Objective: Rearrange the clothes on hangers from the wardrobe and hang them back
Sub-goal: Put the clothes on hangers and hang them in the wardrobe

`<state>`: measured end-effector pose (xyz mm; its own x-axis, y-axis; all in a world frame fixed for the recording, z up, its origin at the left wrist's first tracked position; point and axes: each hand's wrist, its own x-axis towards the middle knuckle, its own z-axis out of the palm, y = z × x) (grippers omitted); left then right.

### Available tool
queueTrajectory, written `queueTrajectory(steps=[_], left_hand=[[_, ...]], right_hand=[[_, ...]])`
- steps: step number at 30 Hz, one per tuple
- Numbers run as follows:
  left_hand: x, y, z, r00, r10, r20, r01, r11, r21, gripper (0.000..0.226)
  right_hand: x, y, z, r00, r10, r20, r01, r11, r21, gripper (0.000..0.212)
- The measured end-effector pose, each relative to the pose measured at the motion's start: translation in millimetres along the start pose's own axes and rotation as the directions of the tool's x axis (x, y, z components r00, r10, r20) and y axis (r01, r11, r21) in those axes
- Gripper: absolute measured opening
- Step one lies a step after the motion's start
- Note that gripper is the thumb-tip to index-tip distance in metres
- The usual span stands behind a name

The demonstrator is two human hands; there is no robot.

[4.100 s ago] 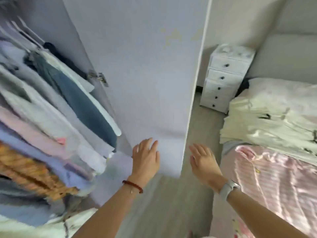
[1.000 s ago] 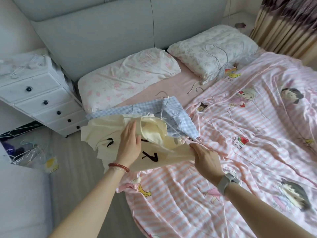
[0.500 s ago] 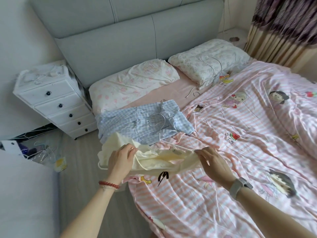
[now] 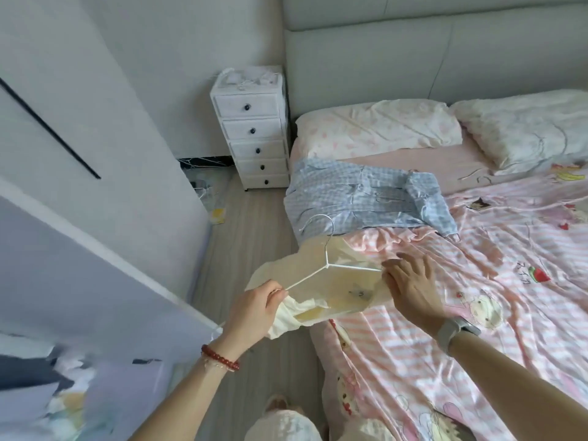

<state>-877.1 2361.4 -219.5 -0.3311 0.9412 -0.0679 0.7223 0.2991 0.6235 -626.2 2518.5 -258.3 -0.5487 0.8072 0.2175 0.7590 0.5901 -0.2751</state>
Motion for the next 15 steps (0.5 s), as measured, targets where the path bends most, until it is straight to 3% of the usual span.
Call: queueTrajectory(steps=[3, 5, 8, 10, 13, 15], left_hand=[[-45.7, -35.5, -13.2, 0.992, -0.117, -0.057, 0.114, 0.992, -0.044, 0.020], [-74.0, -58.2, -25.2, 0.966, -0.186, -0.180, 0.181, 0.982, -0.045, 0.015], [-119.2, -87.5, -47.9, 0.913, -0.218, -0.344, 0.203, 0.976, -0.081, 0.021], [-152.6, -104.9, -68.4, 0.875, -0.237, -0.422, 0.220, 0.971, -0.090, 0.024], [-208.7, -129.0, -101.0, 0.782, -0.255, -0.568, 0.301, 0.954, -0.013, 0.036], [-249.8, -144.7, -119.2, 0.692, -0.299, -0.657, 0.404, 0.915, 0.009, 0.039]], right_hand=[[-4.9, -30.2, 9.8, 0.960, -0.258, 0.105, 0.257, 0.966, 0.027, 0.049], [-3.6, -62.0, 10.6, 0.906, -0.394, 0.156, 0.391, 0.919, 0.052, 0.044], [-9.9, -113.1, 16.5, 0.835, -0.524, 0.169, 0.503, 0.851, 0.154, 0.024], [-17.4, -149.6, 16.5, 0.807, -0.571, 0.148, 0.533, 0.813, 0.234, 0.028], [-29.7, -213.6, 14.6, 0.733, -0.671, 0.116, 0.622, 0.729, 0.286, 0.027], [-41.6, -264.4, 10.8, 0.644, -0.752, 0.140, 0.682, 0.647, 0.341, 0.027]])
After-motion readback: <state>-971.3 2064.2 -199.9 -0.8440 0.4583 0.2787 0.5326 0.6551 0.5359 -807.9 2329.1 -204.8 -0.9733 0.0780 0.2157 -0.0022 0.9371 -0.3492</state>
